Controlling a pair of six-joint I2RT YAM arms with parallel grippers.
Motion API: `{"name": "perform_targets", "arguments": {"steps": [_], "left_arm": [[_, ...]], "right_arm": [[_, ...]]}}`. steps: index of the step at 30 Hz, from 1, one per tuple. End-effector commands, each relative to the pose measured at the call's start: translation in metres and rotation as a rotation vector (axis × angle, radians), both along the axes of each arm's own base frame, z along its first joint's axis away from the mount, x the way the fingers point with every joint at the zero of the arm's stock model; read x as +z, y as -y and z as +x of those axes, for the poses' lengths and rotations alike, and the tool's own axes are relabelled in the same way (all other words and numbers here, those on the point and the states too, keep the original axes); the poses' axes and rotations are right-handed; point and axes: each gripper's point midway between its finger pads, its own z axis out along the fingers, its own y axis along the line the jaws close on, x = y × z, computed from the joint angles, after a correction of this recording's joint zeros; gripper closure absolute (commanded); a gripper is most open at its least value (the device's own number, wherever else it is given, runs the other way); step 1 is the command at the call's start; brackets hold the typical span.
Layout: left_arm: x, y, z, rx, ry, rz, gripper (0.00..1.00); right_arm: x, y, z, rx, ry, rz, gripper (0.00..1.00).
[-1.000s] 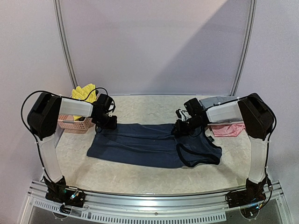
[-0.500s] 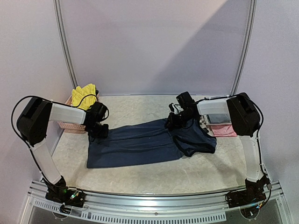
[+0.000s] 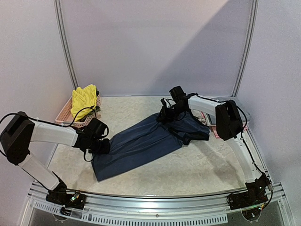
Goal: Fold and stack the mixed laundry pile
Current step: Rotate the rectangle-folded tank top at the center of the board.
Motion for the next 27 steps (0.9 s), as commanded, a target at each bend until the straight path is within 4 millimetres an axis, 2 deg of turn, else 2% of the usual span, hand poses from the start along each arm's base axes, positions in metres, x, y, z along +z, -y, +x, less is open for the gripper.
{"name": "perform_targets", "arguments": {"steps": [1,5,10,14,17,22,25,27], "left_arm": [[-0.023,0.032,-0.061,-0.056,-0.159,-0.074,0.65],[-0.026,0.049,-0.093,-0.100,-0.176,-0.107,0.67],[-0.022,0.052,-0.128,-0.117,-0.153,-0.138,0.67],[-0.015,0.067,-0.148,-0.153,-0.132,-0.189,0.67],[-0.005,0.084,-0.161,-0.201,-0.115,-0.211,0.67],[0.008,0.100,-0.180,-0.265,-0.088,-0.177,0.67],[0.005,0.102,-0.188,-0.277,-0.080,-0.161,0.67],[0.001,0.104,-0.191,-0.279,-0.078,-0.164,0.67]], "right_arm": [[-0.032,0.005,0.000,-0.015,-0.086,-0.018,0.74],[-0.029,-0.014,-0.003,0.024,-0.091,0.053,0.74],[-0.017,-0.043,-0.015,0.074,-0.057,0.079,0.74],[-0.011,-0.084,-0.042,0.141,-0.042,0.108,0.74],[-0.021,-0.109,-0.065,0.180,-0.064,0.123,0.74],[-0.028,-0.136,-0.096,0.218,-0.077,0.112,0.74],[-0.031,-0.155,-0.118,0.251,-0.081,0.119,0.74],[-0.033,-0.161,-0.123,0.258,-0.076,0.119,0.74]]}}
